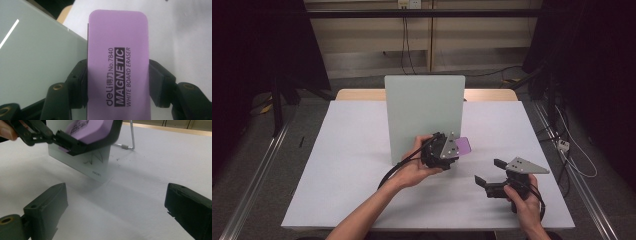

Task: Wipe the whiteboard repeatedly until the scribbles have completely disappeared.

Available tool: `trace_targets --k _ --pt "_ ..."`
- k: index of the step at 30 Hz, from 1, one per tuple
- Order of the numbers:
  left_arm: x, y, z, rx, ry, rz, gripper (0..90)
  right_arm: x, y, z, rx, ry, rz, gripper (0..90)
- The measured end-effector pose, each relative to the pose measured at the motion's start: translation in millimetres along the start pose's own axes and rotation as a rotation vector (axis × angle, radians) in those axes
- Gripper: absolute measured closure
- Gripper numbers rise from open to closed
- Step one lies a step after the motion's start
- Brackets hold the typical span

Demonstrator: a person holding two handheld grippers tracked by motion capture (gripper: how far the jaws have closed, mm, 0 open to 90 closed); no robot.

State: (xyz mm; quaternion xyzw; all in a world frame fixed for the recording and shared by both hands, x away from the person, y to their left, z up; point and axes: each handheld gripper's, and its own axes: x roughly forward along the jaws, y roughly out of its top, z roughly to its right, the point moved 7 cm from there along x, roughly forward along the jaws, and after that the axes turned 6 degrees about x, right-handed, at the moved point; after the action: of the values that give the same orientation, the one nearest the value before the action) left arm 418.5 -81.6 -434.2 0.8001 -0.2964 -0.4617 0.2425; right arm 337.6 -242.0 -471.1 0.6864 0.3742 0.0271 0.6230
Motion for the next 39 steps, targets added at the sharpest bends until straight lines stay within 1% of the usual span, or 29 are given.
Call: trace_targets --k 1,2,4,6,8,9,10,11,13,16,17,18,25,27,28,29,32,34,35,37,38,39 --pt "-2.8 0.5 -3.6 -0.019 0.0 0.012 41.3 0.0 0.0 0.1 0.0 0.0 0.0 4.3" --pt "-4.7 0.9 -5.9 -0.024 0.001 0.018 41.3 -0.1 0.0 0.2 0.001 0.001 0.0 4.3" --pt "-9.5 2.2 -10.8 -0.022 0.023 0.03 41.3 -0.3 0.1 0.2 0.001 0.0 0.001 4.3" --pt "-10.7 1.7 -11.6 -0.01 0.031 0.036 41.3 -0.2 0.0 0.0 0.002 0.002 0.0 4.3" --pt "-6.3 0.0 -6.6 0.045 0.042 0.014 41.3 0.2 0.1 0.0 -0.001 0.002 0.001 4.3" --pt "-3.8 -0.6 -2.6 0.089 0.044 -0.01 41.2 0.3 0.1 -0.1 -0.001 0.003 0.001 4.3" --pt "-0.1 -0.8 1.7 0.114 0.046 -0.021 41.2 0.2 0.0 -0.2 -0.001 0.001 0.0 4.3" --pt "2.1 -1.9 4.6 0.14 0.038 -0.04 41.2 0.0 0.1 -0.5 0.001 0.001 0.0 4.3" --pt "7.9 -3.6 11.5 0.14 0.01 -0.039 41.2 0.0 0.1 -0.4 0.001 0.002 0.001 4.3" --pt "15.3 -6.5 20.5 0.157 -0.021 -0.047 41.2 -0.7 0.0 0.1 0.002 0.0 0.0 4.3" --pt "18.6 -7.8 24.5 0.155 -0.042 -0.05 41.2 -0.7 0.0 0.3 0.002 0.0 0.001 4.3" --pt "20.0 -8.7 26.1 0.165 -0.053 -0.057 41.2 -0.8 0.0 0.3 0.003 -0.001 0.002 4.3" --pt "36.9 -13.3 45.7 0.165 -0.141 -0.086 41.2 -1.4 0.1 0.9 -0.003 -0.001 0.003 4.3" --pt "40.3 -13.0 48.9 0.175 -0.152 -0.095 41.2 -1.4 0.1 0.9 -0.005 -0.001 0.003 4.3" --pt "40.9 -12.6 49.4 0.174 -0.151 -0.095 41.2 -1.4 0.2 0.8 -0.005 0.0 0.005 4.3" --pt "40.2 -12.2 48.6 0.173 -0.153 -0.093 41.2 -1.5 0.3 0.8 -0.005 0.0 0.006 4.3" --pt "34.8 -9.8 40.9 0.131 -0.144 -0.069 41.3 -2.2 0.4 1.1 -0.003 -0.002 0.006 4.3" --pt "27.0 -5.1 30.0 0.121 -0.111 -0.059 41.3 -2.0 0.4 1.5 -0.002 -0.001 0.008 4.3" --pt "23.0 -2.5 24.3 0.107 -0.098 -0.049 41.3 -1.8 0.4 1.6 -0.003 -0.001 0.008 4.3" --pt "15.9 1.1 13.8 0.096 -0.077 -0.035 41.3 -1.2 0.1 1.2 -0.002 0.0 0.004 4.3" --pt "14.2 1.8 11.7 0.093 -0.073 -0.034 41.3 -1.3 0.0 0.6 0.0 0.002 0.002 4.3" --pt "14.7 1.2 12.3 0.1 -0.073 -0.03 41.3 -1.0 0.1 0.3 -0.002 0.001 0.004 4.3"
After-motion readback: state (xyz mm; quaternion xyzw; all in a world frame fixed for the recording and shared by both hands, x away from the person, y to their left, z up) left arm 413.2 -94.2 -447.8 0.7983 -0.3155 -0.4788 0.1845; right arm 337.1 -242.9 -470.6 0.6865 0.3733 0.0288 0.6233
